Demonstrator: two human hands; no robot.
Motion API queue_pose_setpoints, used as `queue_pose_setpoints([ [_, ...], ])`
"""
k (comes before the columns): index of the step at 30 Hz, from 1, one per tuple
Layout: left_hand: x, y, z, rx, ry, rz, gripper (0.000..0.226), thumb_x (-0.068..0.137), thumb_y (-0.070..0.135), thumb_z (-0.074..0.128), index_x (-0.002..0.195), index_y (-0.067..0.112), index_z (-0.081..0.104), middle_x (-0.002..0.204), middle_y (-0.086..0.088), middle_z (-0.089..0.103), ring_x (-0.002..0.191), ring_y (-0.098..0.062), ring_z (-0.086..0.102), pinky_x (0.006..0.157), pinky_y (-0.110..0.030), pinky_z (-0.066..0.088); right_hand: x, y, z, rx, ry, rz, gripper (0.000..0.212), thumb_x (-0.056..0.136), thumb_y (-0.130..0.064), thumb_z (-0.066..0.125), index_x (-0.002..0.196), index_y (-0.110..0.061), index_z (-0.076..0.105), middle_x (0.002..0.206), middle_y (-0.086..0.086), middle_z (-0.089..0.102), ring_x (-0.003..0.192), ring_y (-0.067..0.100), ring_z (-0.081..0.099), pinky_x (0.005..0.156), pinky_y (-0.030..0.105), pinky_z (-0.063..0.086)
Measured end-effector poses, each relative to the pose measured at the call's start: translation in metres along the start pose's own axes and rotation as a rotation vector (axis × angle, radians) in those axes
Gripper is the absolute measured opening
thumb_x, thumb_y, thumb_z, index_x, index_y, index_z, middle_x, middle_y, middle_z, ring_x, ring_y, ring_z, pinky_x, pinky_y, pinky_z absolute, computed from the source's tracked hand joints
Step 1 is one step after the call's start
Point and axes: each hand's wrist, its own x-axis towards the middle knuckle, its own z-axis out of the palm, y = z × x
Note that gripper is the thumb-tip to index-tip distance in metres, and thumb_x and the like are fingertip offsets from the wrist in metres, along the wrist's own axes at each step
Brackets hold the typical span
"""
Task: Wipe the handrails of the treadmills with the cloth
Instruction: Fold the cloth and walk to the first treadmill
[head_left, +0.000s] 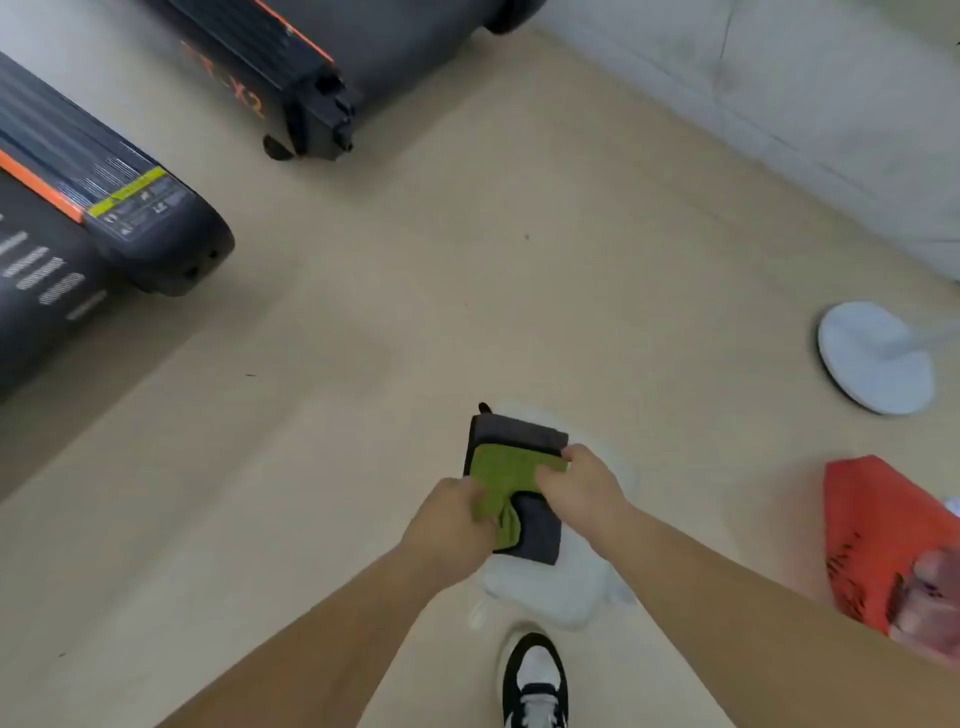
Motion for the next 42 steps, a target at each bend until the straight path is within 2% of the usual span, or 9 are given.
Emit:
queue_pose_setpoints([
  [6,0.043,-0.015,0.024,-0.584,-0.042,-0.293,0.088,0.094,0.024,0.074,0.161,0.015,0.018,0.129,0.005,0.054,0.103,-0.012,0.059,0.077,-0.021,0.047,0.056,0.028,0.029,0.398,-0.019,0.263,0.073,0.066,-0.053,0.082,0.123,-0.014,0.058,0.116,0.011,0.067,0.1,0.031,0.068,0.085,0.045,0.061],
  [10,0.031,-0.01,0.03,-0.653,-0.124,-0.273,0.027,0.093,0.009,0.071,0.12,0.008,0.066,0.09,0.002,0.075,0.074,-0.007,0.069,0.059,-0.018,0.052,0.042,0.014,0.045,0.478,-0.114,0.318,0.041,0.09,-0.03,0.077,0.121,-0.006,0.065,0.109,0.014,0.071,0.096,0.031,0.068,0.083,0.041,0.058],
  [16,-0.064,0.017,-0.066,-0.699,0.145,-0.085,0.013,0.089,0.017,0.075,0.101,0.014,0.07,0.074,0.005,0.076,0.061,-0.004,0.068,0.054,-0.019,0.049,-0.063,-0.097,0.044,0.479,-0.215,0.073,0.017,0.092,-0.023,0.058,0.105,-0.015,0.065,0.101,0.006,0.068,0.091,0.023,0.064,0.09,0.044,0.056],
  [21,-0.237,0.058,-0.21,-0.758,0.345,0.071,0.016,0.088,0.023,0.078,0.101,0.017,0.071,0.096,-0.006,0.078,0.082,-0.022,0.078,0.077,-0.039,0.063,-0.227,-0.24,0.047,0.397,-0.447,-0.219,0.02,0.094,-0.028,0.057,0.102,-0.018,0.072,0.092,0.004,0.074,0.088,0.021,0.07,0.081,0.039,0.054],
  [26,-0.453,0.053,-0.33,-0.829,0.63,0.077,0.009,0.09,0.02,0.074,0.098,0.021,0.07,0.079,0.001,0.076,0.064,-0.011,0.07,0.051,-0.027,0.05,-0.439,-0.358,0.097,0.258,-0.568,-0.516,0.021,0.092,-0.028,0.068,0.113,-0.027,0.07,0.104,0.0,0.077,0.097,0.017,0.074,0.07,0.03,0.057],
  [31,-0.658,-0.012,-0.406,-0.906,0.884,0.08,0.022,0.086,0.029,0.08,0.105,0.026,0.07,0.09,0.004,0.077,0.083,-0.015,0.075,0.069,-0.034,0.061,-0.646,-0.421,0.185,0.115,-0.662,-0.702,0.019,0.09,-0.032,0.078,0.104,-0.022,0.071,0.097,-0.002,0.077,0.095,0.017,0.074,0.07,0.029,0.057],
  [35,-0.816,-0.078,-0.453,-0.996,1.073,0.125,0.047,0.071,0.043,0.083,0.111,0.021,0.069,0.101,-0.013,0.076,0.094,-0.041,0.072,0.073,-0.055,0.056,-0.791,-0.456,0.272,0.027,-0.813,-0.793,0.024,0.089,-0.03,0.08,0.107,-0.016,0.073,0.1,0.005,0.079,0.094,0.023,0.077,0.072,0.038,0.064],
  [38,-0.926,-0.122,-0.482,-1.093,1.181,0.192,0.032,0.084,0.035,0.081,0.112,0.021,0.073,0.106,-0.015,0.077,0.1,-0.043,0.072,0.087,-0.065,0.054,-0.9,-0.475,0.336,0.001,-0.918,-0.87,0.026,0.089,-0.025,0.08,0.109,-0.01,0.072,0.103,0.01,0.079,0.09,0.023,0.077,0.063,0.032,0.061],
  [42,-1.02,-0.169,-0.517,-1.506,1.189,0.305,0.044,0.095,0.049,0.06,0.114,0.014,0.079,0.113,-0.015,0.077,0.104,-0.034,0.074,0.095,-0.049,0.055,-0.997,-0.497,0.412,0.018,-1.006,-0.848,0.033,0.088,-0.032,0.081,0.106,-0.006,0.073,0.106,0.012,0.078,0.103,0.032,0.074,0.088,0.046,0.062],
])
